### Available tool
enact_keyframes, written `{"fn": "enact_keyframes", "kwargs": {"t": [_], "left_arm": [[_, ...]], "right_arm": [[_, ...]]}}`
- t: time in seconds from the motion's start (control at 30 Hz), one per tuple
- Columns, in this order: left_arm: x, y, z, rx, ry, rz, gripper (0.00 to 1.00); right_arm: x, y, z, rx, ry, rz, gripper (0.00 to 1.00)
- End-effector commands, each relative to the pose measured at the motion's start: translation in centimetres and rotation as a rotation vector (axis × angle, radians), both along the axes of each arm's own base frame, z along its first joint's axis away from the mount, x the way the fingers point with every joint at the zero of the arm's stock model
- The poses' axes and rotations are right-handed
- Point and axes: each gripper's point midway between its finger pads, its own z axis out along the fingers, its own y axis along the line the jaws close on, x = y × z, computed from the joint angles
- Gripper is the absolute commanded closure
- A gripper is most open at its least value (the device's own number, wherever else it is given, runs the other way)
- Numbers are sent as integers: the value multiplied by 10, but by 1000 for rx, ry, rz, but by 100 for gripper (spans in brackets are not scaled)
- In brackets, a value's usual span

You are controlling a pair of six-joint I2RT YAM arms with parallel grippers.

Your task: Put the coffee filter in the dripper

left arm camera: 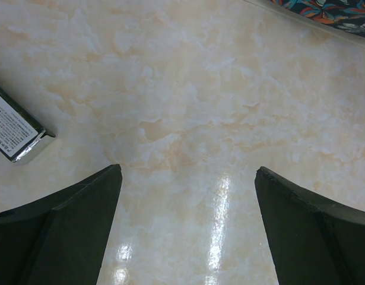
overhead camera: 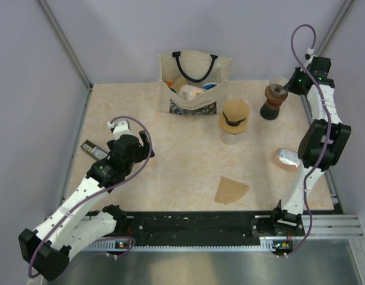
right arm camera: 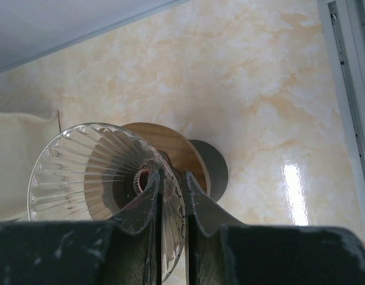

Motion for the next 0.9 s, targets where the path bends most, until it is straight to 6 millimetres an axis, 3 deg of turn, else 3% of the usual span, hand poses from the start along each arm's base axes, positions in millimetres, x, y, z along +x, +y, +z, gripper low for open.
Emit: {"fn": "enact_keyframes", "kwargs": {"t": [0.0,0.17,0.43,0.7,0.87], "left_arm": [[3,0,12,-16,-47,-2,1],[1,1,14,-18,-50,0,1],[0,1,15,-23,-55,-6,1],[0,0,14,-18,-49,-10,1],[-1,0,15,-25,-58,-12,1]], "right_arm": [[-126,20,-148,10,692,68,100],[-104,30,-119,23,608,70,100],[-82,37,-79,58,503,56,88],[-56,31,-30,47,396,10,85],[-48,32,-14,61,354,-8,79]]}}
